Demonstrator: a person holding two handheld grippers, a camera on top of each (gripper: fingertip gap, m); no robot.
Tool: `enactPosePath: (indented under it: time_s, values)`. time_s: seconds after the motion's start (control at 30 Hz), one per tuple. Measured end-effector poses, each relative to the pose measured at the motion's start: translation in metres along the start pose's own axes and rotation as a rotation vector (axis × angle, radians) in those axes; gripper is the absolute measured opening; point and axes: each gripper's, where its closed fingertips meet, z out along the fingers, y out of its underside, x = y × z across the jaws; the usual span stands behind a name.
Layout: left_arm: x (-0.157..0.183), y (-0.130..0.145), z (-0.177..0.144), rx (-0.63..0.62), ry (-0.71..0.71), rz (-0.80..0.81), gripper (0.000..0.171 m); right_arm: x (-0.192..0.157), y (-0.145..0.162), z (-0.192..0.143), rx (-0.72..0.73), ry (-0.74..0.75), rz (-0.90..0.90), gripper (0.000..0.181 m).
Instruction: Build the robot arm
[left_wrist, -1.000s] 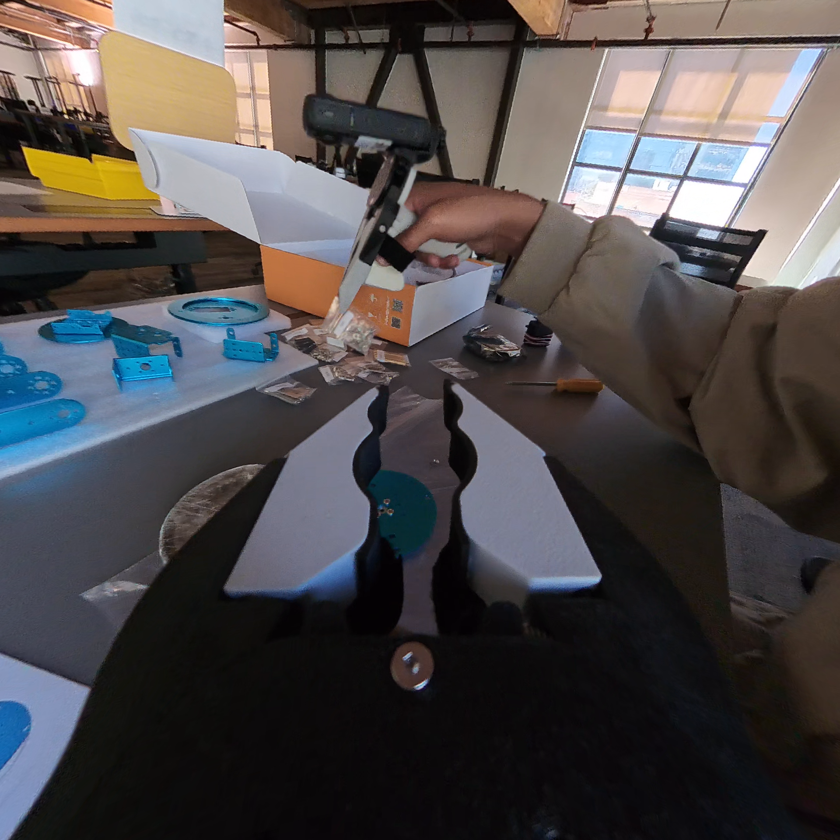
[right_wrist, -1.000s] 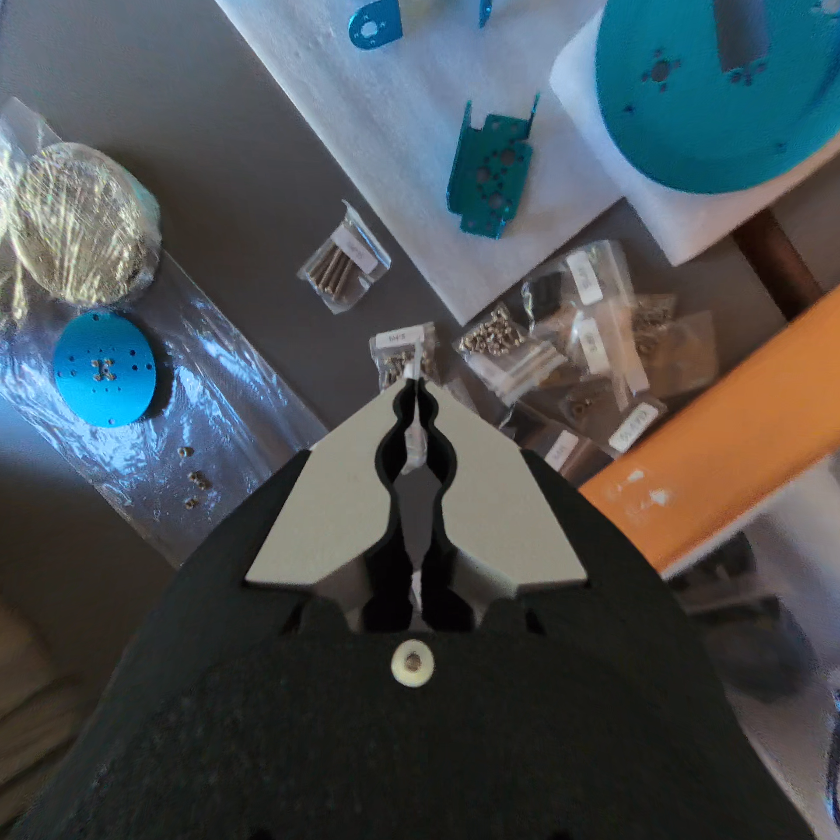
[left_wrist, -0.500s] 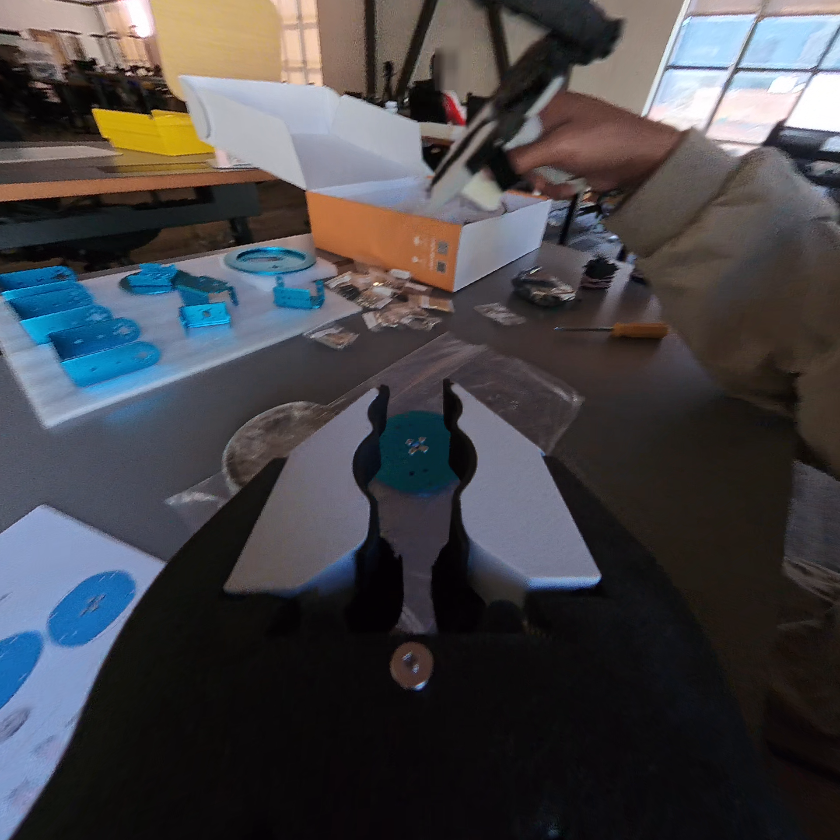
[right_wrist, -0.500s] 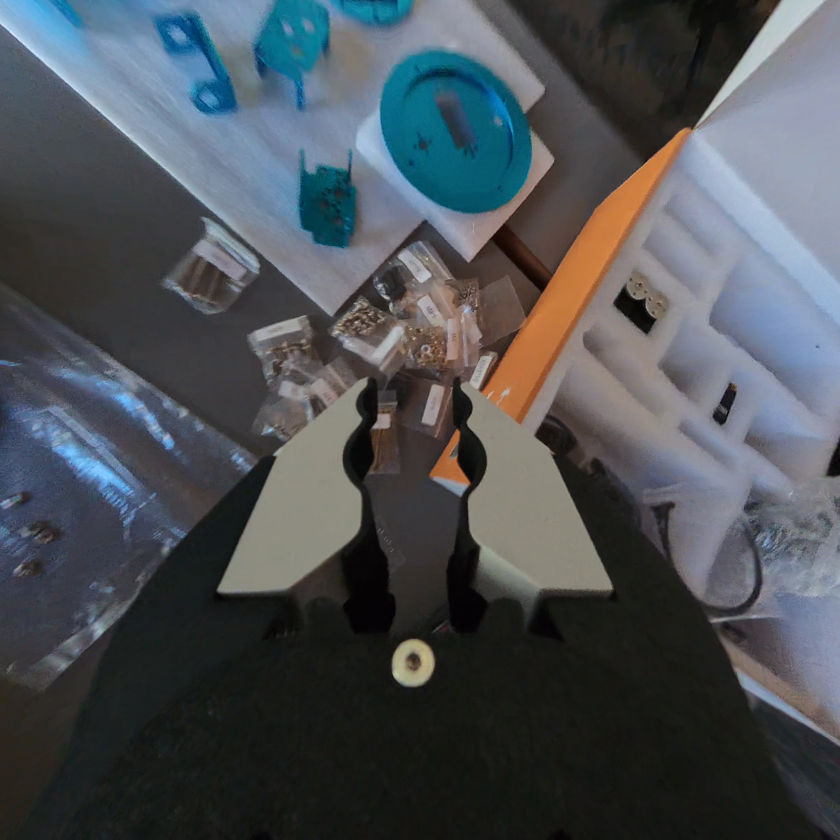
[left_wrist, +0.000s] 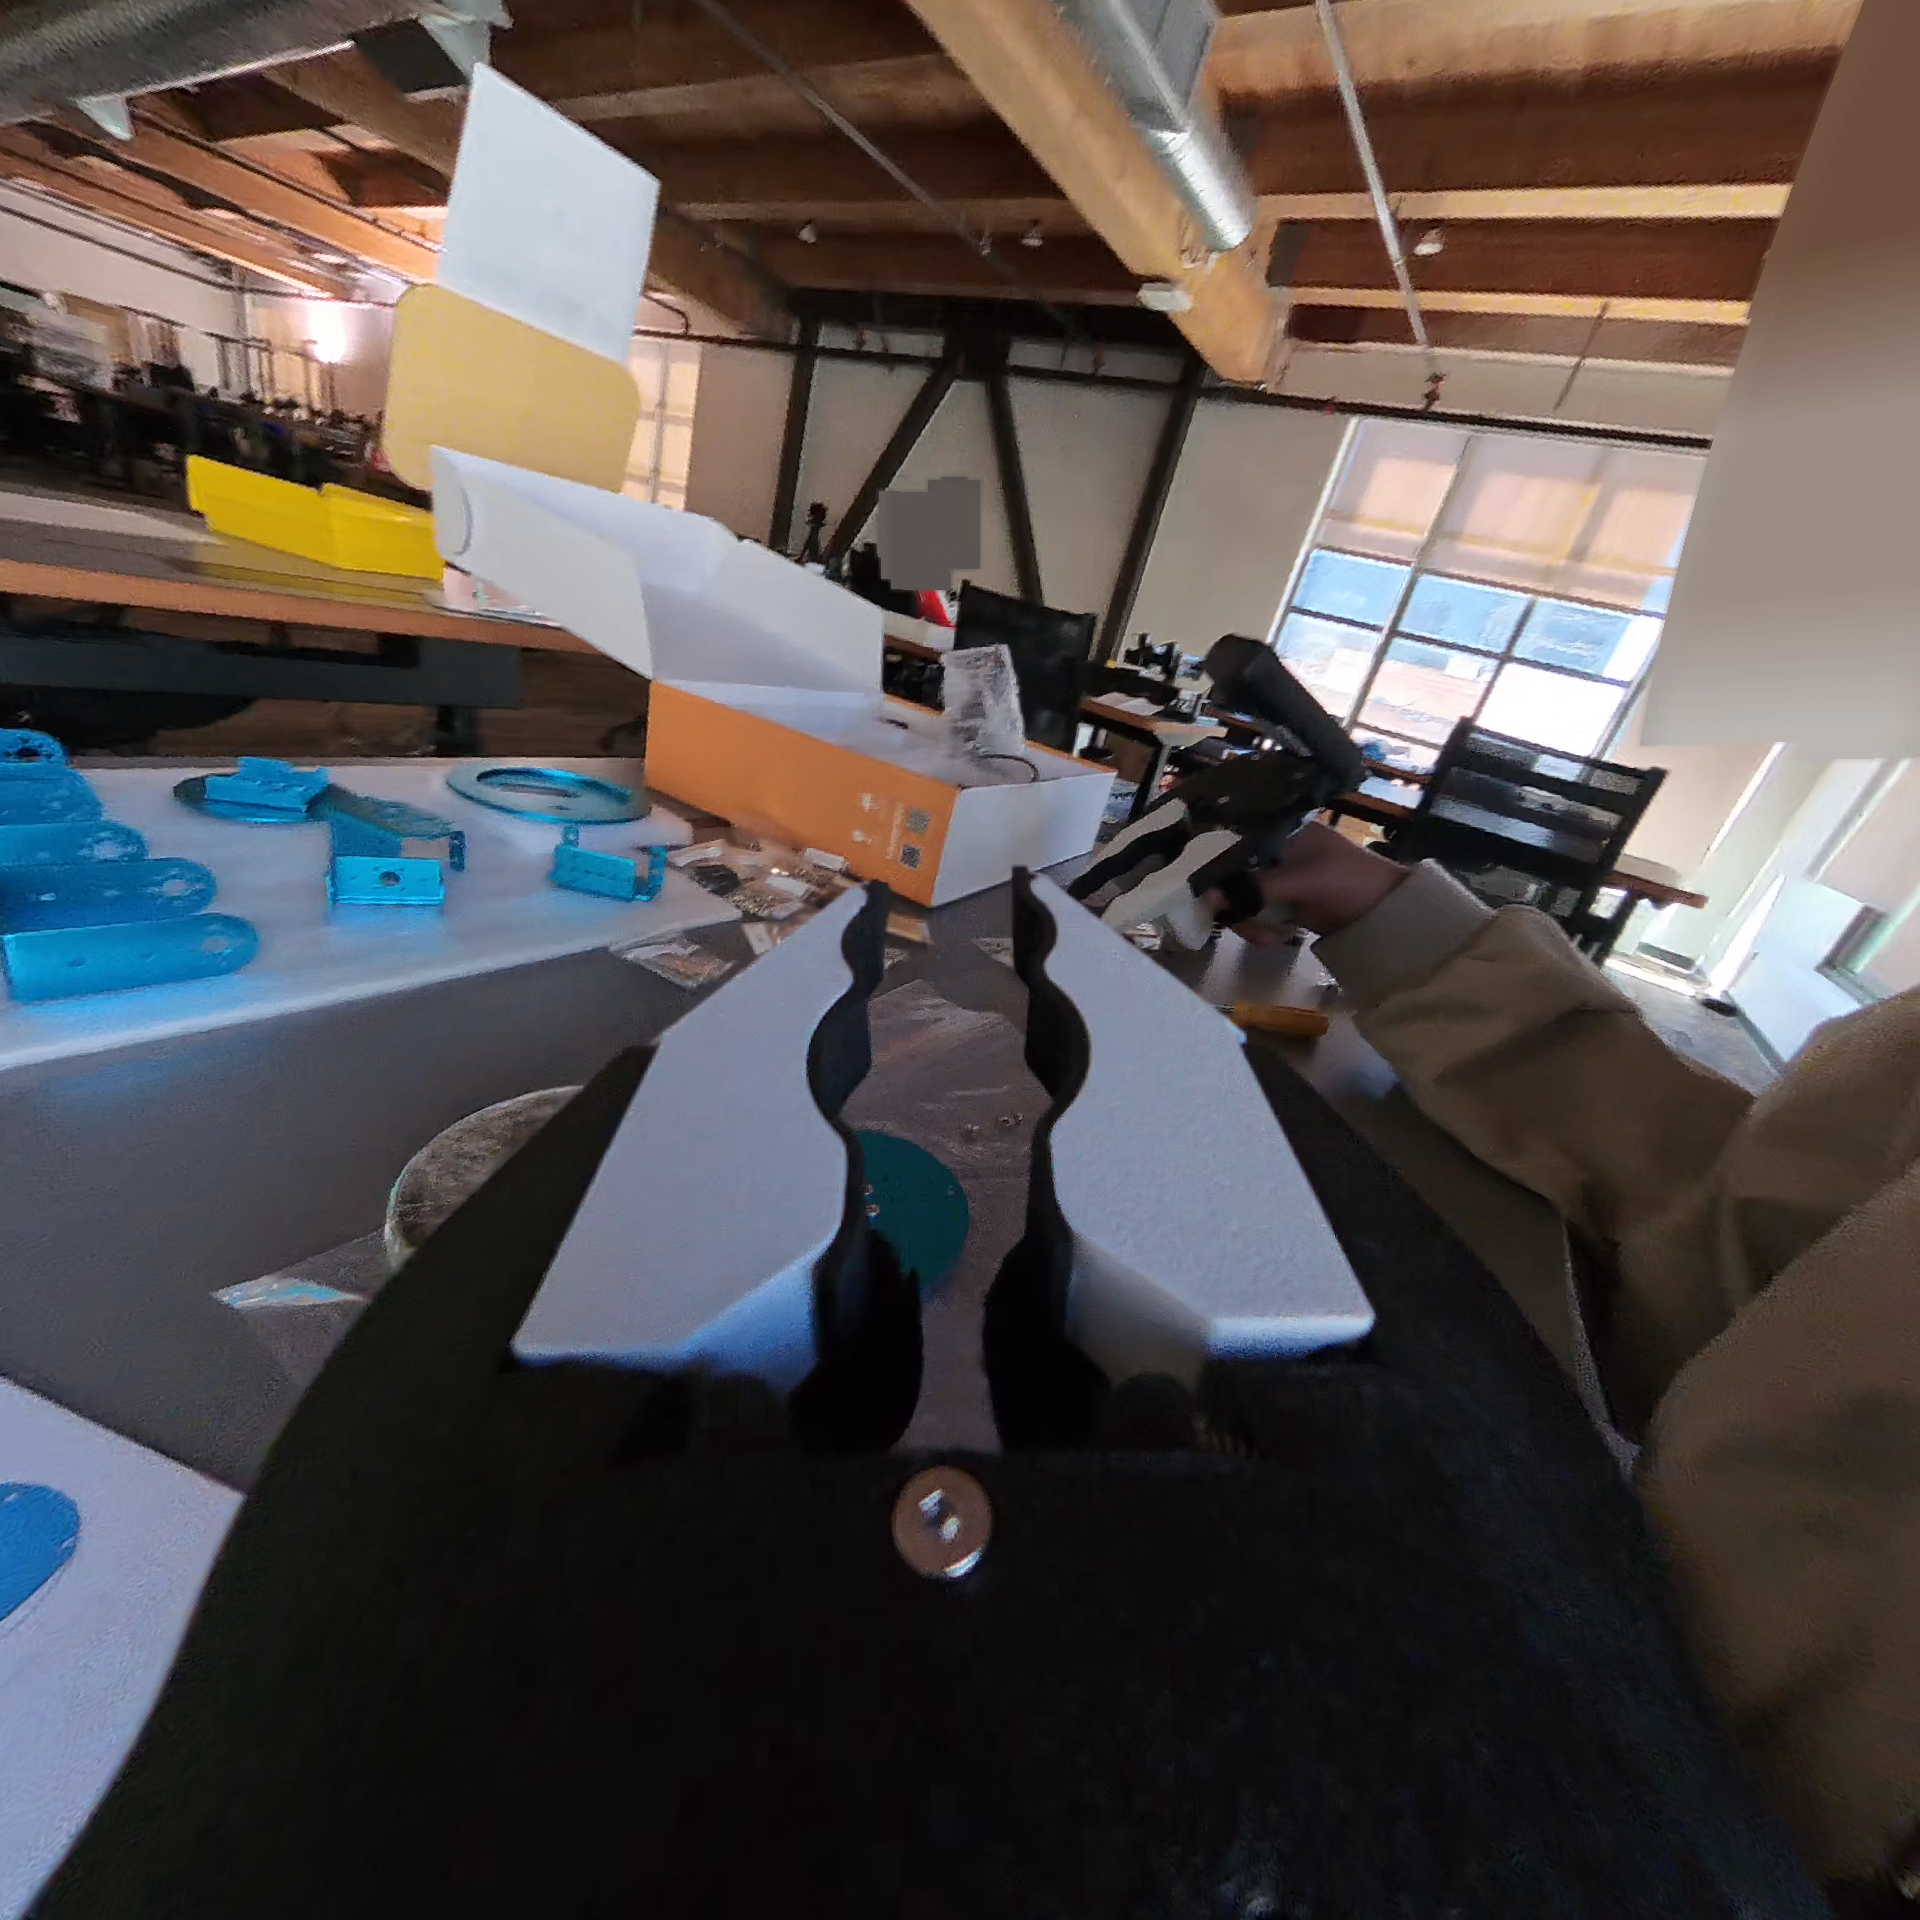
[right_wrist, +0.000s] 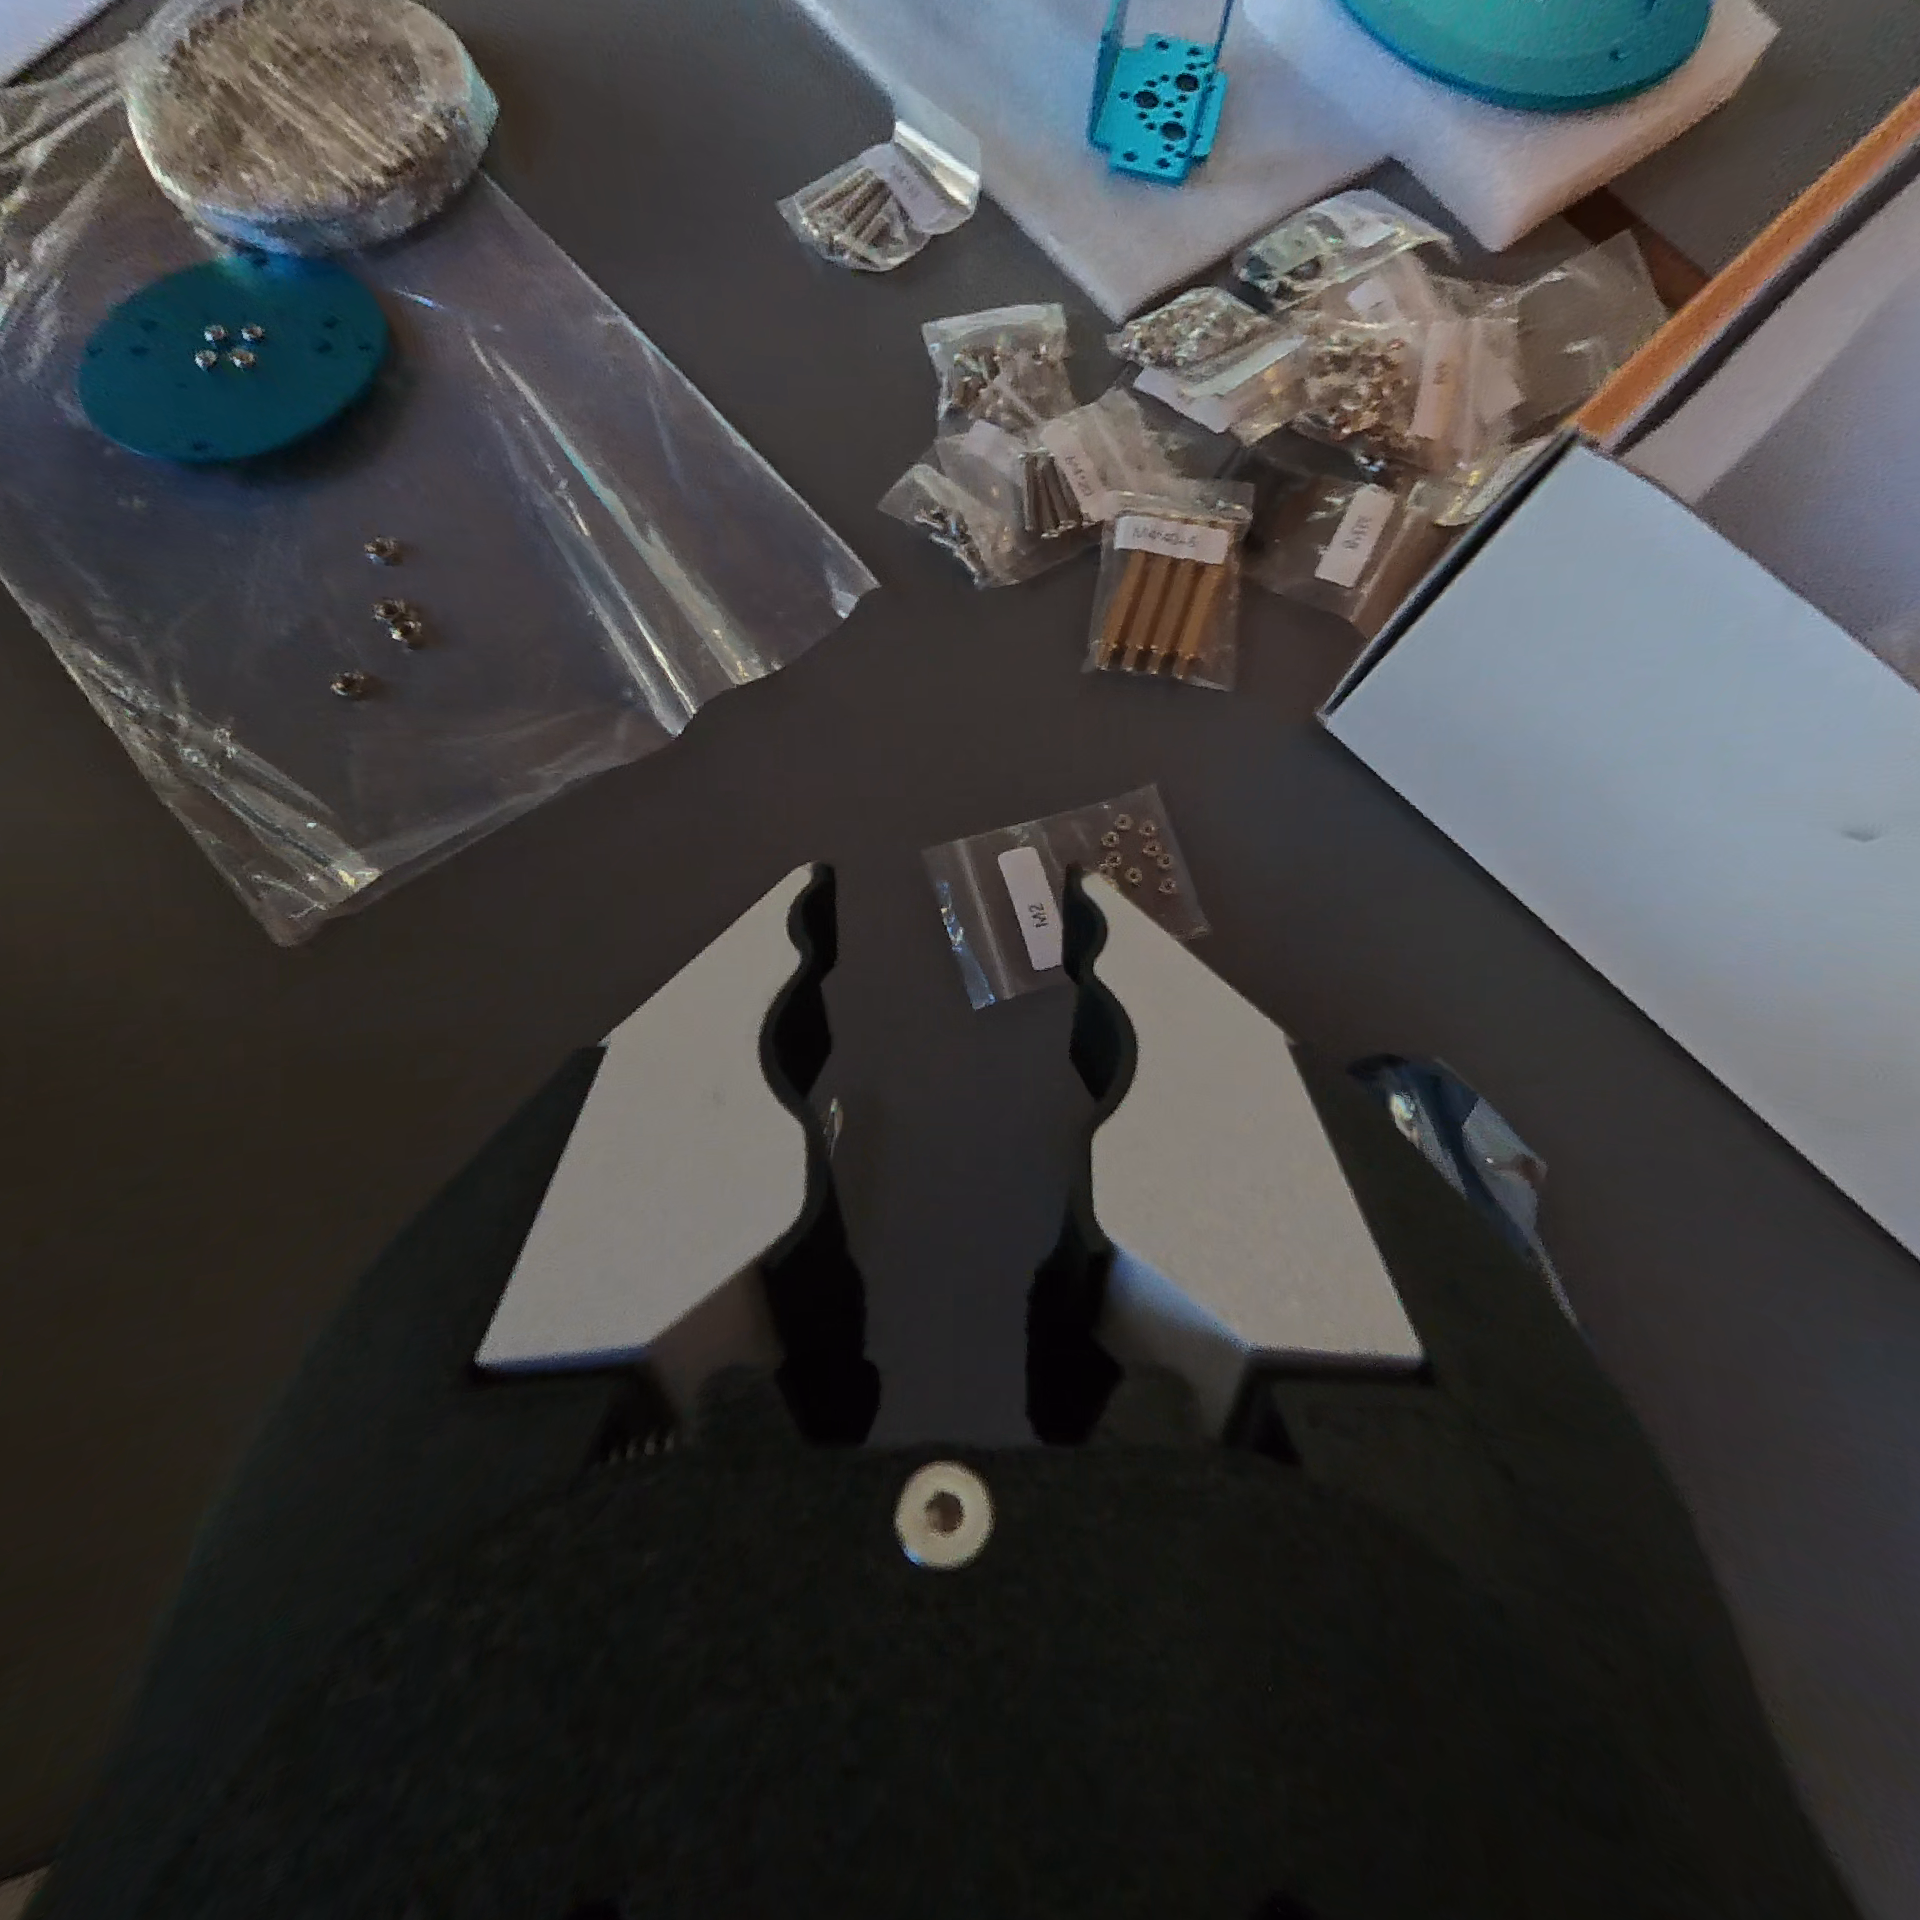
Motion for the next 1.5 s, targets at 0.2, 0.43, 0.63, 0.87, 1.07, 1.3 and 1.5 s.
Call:
enactPosePath:
  time_s: [0.2,0.43,0.63,0.87,1.07,1.3,1.5]
  values:
    - [-0.025,0.003,-0.015,0.001,-0.118,0.021,0.024,-0.002,0.018,0.008,-0.108,0.017,-0.077,0.035]
    - [-0.04,0.015,-0.014,-0.06,-0.157,-0.06,0.024,0.001,0.022,0.004,-0.116,0.012,-0.028,0.039]
    - [-0.046,0.033,-0.011,-0.165,-0.24,0.055,0.024,-0.019,0.006,0.023,-0.081,0.019,-0.166,0.038]
    - [-0.056,0.042,-0.012,-0.238,-0.335,0.162,0.023,-0.03,-0.029,0.022,0.083,0.039,-0.143,0.047]
    - [-0.053,0.027,-0.024,-0.182,-0.382,0.125,0.021,-0.017,-0.053,0.064,0.062,0.121,-0.045,0.037]
    - [-0.022,0.025,-0.062,-0.228,-0.403,0.208,0.022,-0.003,-0.059,0.101,-0.014,0.104,0.045,0.026]
    - [-0.015,0.026,-0.085,-0.218,-0.394,0.145,0.022,0.012,-0.063,0.104,-0.039,0.245,-0.069,0.0]
